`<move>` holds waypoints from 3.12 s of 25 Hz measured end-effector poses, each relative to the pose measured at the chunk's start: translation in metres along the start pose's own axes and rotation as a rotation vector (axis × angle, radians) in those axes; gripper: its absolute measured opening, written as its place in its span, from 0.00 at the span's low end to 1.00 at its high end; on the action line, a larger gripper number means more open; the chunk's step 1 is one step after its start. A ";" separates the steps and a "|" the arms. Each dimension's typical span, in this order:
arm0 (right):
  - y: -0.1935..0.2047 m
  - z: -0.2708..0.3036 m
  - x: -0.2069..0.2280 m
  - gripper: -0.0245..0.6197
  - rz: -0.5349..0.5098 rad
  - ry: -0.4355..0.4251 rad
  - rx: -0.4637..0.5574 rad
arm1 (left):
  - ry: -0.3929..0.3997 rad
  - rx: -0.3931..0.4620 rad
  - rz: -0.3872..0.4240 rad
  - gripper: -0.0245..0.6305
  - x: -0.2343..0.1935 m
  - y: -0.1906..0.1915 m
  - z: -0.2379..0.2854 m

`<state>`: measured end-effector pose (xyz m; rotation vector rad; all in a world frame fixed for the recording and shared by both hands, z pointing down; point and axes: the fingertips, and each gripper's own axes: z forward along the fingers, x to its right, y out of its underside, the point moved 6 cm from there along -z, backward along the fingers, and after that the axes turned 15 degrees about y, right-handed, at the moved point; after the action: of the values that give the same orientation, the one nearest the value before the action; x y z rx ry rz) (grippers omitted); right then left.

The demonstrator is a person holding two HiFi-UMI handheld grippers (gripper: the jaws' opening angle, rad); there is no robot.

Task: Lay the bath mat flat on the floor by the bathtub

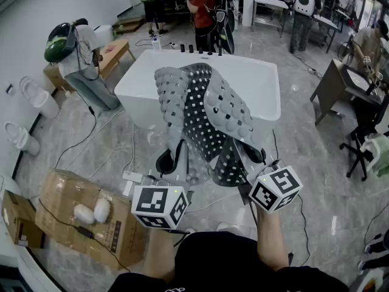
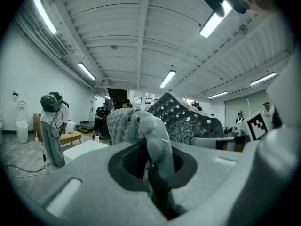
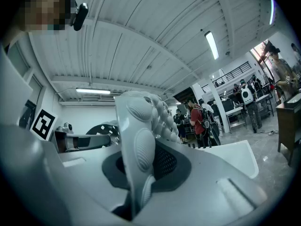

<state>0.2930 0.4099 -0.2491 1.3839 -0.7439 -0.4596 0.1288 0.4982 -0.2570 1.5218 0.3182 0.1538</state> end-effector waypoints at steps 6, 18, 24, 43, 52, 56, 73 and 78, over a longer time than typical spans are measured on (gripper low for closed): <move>0.006 0.002 0.016 0.08 -0.012 -0.024 -0.010 | -0.009 -0.008 -0.018 0.07 0.013 0.008 0.013; 0.012 0.004 0.043 0.08 0.018 -0.085 -0.022 | -0.064 -0.057 -0.017 0.07 0.028 0.015 0.029; 0.005 0.002 0.057 0.09 0.010 -0.084 -0.004 | -0.034 -0.069 -0.037 0.07 0.035 0.011 0.046; 0.000 -0.019 0.080 0.09 0.041 -0.066 0.003 | 0.023 -0.071 -0.107 0.07 0.058 0.016 0.058; -0.010 -0.009 0.082 0.09 0.042 -0.079 0.029 | 0.034 -0.041 -0.105 0.07 0.049 0.008 0.064; -0.013 0.008 0.076 0.09 0.039 -0.094 0.043 | 0.034 -0.019 -0.104 0.07 0.033 0.005 0.064; 0.021 0.191 0.042 0.09 0.044 -0.118 -0.040 | 0.011 -0.004 -0.212 0.07 -0.155 0.021 0.112; 0.044 0.251 0.031 0.09 0.093 -0.094 -0.110 | -0.007 -0.056 -0.261 0.07 -0.223 0.033 0.124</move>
<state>0.1314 0.2179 -0.1949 1.2266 -0.8437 -0.4876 -0.0429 0.3152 -0.1980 1.4110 0.4993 -0.0483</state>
